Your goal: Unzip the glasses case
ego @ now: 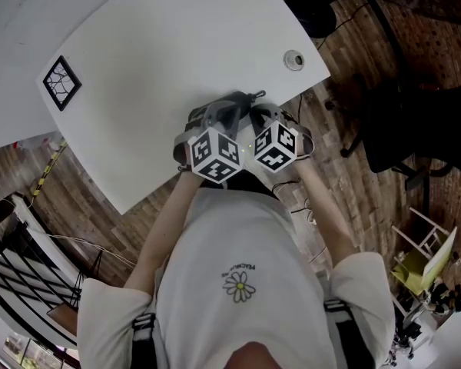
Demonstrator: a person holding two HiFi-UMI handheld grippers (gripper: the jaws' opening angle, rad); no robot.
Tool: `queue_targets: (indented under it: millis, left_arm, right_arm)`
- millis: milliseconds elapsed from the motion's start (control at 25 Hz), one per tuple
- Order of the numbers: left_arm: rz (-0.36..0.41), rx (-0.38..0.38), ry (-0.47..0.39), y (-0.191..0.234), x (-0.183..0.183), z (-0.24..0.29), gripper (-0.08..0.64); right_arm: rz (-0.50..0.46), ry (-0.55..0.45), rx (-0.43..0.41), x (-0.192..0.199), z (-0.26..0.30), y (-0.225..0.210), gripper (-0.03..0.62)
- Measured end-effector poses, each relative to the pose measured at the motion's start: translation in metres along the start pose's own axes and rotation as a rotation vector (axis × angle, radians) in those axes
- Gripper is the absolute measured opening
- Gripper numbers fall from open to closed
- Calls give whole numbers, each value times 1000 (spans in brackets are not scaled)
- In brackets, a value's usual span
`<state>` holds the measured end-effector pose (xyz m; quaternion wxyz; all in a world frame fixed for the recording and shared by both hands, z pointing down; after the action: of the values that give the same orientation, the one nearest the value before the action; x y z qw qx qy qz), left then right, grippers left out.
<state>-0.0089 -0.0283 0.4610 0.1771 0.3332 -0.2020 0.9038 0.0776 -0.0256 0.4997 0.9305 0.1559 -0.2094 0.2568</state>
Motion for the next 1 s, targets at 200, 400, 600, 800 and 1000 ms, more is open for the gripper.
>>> queue_targets:
  millis: [200,400,600,800,1000]
  left_arm:
    - [-5,12,2,0,-1,2,12]
    - [-32,41,2,1,-4,3,12]
    - [-30,43,2,3,-5,4,12]
    - [-43,49,3,5,-6,6,12]
    - [-42,49,6,5,-4,6,12]
  right_arm:
    - [-154,25,66,-6,4,-15,8]
    - [-497,38,-48,-17,10,-32,8]
    - [-866,43,-229,-38,21,-43,8]
    - [-1149,77,-333,-59,33,-42,8]
    - [-1207,73,-347,-60,37,-38,8]
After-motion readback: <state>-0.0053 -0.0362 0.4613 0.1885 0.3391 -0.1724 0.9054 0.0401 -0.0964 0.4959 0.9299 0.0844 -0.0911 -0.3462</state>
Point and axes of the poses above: the fingertips, and each gripper's own axes: z forward along the fingers, y to its left, x out of its underside, the point moved 7 cm from there along -z, backward along the fingers, and after that the axes turned 8 degrees about z, right-handed, at the moved point
